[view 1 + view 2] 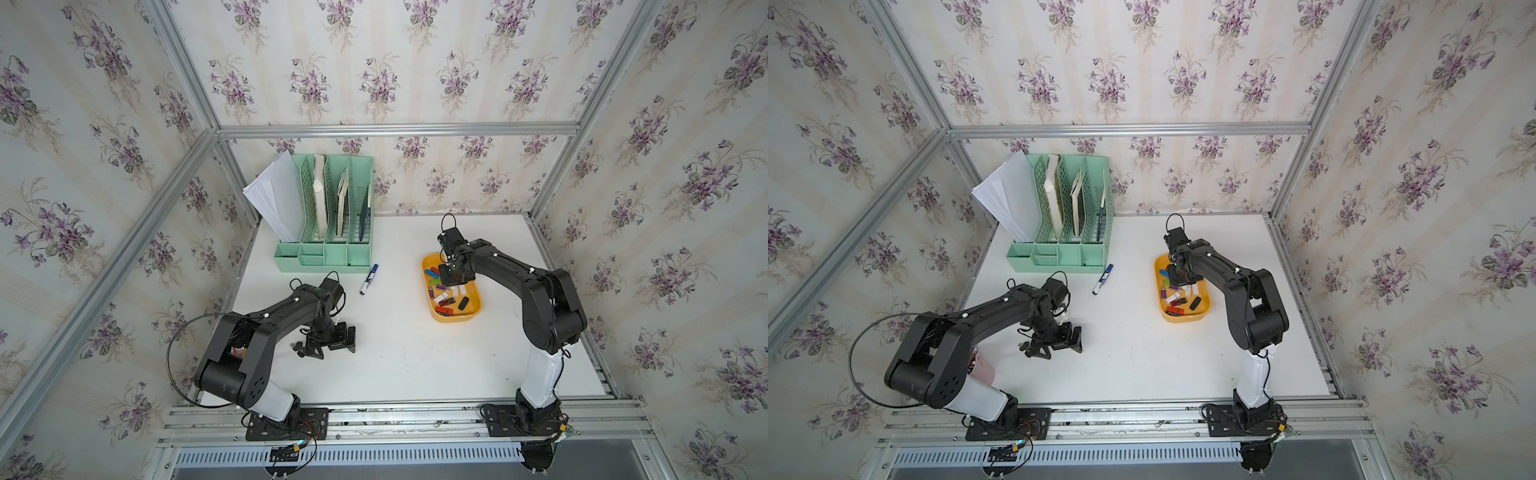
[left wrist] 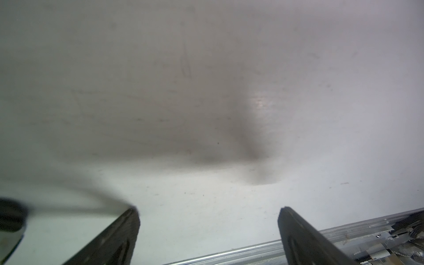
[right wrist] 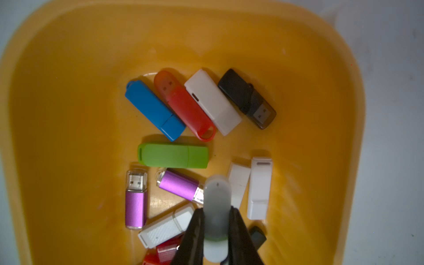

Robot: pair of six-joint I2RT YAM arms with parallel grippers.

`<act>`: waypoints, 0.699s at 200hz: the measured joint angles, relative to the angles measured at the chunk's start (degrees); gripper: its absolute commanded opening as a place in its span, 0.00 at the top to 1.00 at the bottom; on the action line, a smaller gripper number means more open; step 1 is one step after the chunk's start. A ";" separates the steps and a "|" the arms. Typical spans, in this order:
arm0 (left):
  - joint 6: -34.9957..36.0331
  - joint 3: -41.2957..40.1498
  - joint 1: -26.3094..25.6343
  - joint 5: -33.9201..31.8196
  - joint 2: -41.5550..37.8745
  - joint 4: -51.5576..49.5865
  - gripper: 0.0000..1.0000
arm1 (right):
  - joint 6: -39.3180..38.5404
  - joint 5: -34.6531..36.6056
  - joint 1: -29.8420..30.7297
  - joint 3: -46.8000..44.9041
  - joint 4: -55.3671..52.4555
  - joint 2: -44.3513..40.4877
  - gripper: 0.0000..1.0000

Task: Put the usb flash drive into the storage box
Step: Place the USB flash in the storage box.

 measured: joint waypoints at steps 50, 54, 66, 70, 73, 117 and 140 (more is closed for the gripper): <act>0.00 0.07 0.00 -0.02 0.22 -0.07 0.01 | -0.46 0.63 -0.37 0.20 0.83 1.90 0.84; 0.00 0.09 0.00 -0.02 0.24 -0.09 0.01 | -0.50 0.63 -0.42 0.22 0.85 2.03 0.84; 0.00 0.11 0.00 -0.02 0.28 -0.11 0.01 | -0.90 0.61 -0.44 0.28 0.94 2.21 0.84; 0.00 0.11 0.00 -0.02 0.28 -0.11 0.01 | -0.92 0.61 -0.44 0.39 0.96 2.25 0.84; 0.00 0.11 0.00 -0.02 0.28 -0.11 0.01 | -0.92 0.59 -0.46 0.46 0.96 2.32 0.84; 0.00 0.13 0.00 -0.04 0.28 -0.13 0.01 | -1.11 0.35 -0.52 1.07 1.99 3.30 0.84; 0.00 0.13 0.00 -0.04 0.28 -0.13 0.01 | -1.22 0.13 -0.57 1.29 2.03 3.87 0.84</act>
